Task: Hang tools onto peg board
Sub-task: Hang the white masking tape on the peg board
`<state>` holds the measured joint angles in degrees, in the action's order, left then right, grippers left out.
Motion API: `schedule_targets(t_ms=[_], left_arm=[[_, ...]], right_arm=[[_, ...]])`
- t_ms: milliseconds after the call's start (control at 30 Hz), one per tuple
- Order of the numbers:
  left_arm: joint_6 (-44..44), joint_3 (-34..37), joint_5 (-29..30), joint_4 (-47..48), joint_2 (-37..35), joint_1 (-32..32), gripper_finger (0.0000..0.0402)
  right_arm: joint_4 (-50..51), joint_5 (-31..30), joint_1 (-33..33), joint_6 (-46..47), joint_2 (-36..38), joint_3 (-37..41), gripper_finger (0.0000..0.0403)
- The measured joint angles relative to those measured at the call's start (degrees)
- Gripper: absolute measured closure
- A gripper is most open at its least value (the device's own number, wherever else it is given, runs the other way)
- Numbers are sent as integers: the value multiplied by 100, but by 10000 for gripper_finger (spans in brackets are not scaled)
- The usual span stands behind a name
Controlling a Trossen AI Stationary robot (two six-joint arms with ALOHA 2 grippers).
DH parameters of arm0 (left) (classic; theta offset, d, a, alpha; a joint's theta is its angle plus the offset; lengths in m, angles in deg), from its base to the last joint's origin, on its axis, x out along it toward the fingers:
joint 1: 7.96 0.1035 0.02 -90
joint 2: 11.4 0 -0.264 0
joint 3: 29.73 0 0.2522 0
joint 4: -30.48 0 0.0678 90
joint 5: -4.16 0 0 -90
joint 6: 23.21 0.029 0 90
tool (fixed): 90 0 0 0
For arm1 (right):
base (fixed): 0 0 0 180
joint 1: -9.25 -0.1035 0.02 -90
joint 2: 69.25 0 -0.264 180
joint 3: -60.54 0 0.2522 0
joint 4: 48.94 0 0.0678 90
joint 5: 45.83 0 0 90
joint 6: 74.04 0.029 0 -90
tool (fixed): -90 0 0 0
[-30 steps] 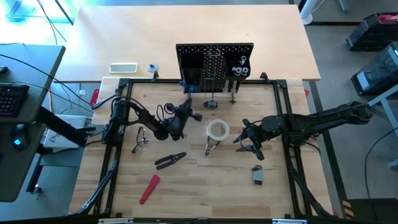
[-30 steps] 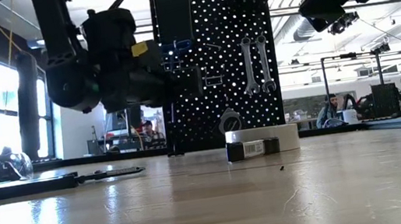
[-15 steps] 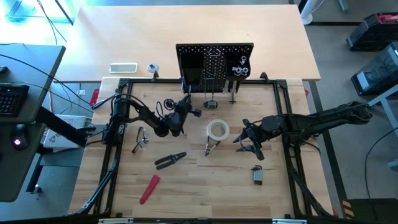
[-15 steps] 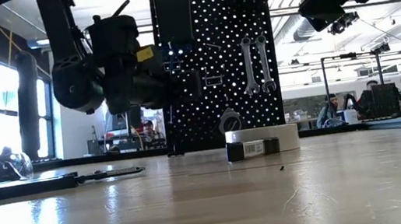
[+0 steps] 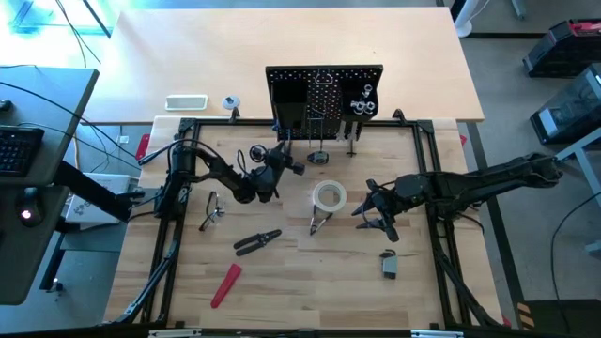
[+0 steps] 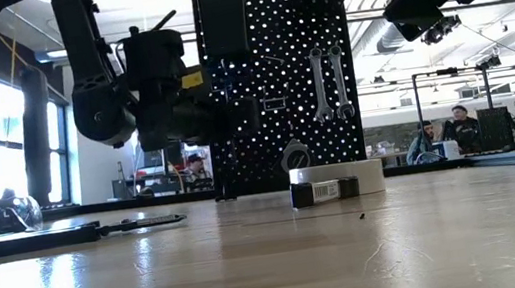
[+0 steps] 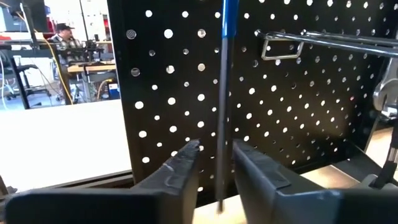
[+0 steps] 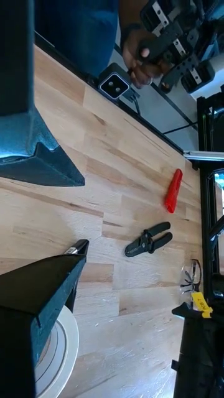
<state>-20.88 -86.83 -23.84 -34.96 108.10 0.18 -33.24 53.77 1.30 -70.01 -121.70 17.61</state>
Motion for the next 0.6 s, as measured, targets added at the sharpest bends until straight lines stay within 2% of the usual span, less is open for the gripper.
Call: schedule_targets(t_ms=[300, 600], left_arm=[[299, 0, 155, 4, 0, -127, 213], [212, 225, 286, -42, -2, -287, 167]], right_arm=[[54, 0, -2, 13, 0, 0, 220], [92, 0, -2, 41, 0, 0, 220]])
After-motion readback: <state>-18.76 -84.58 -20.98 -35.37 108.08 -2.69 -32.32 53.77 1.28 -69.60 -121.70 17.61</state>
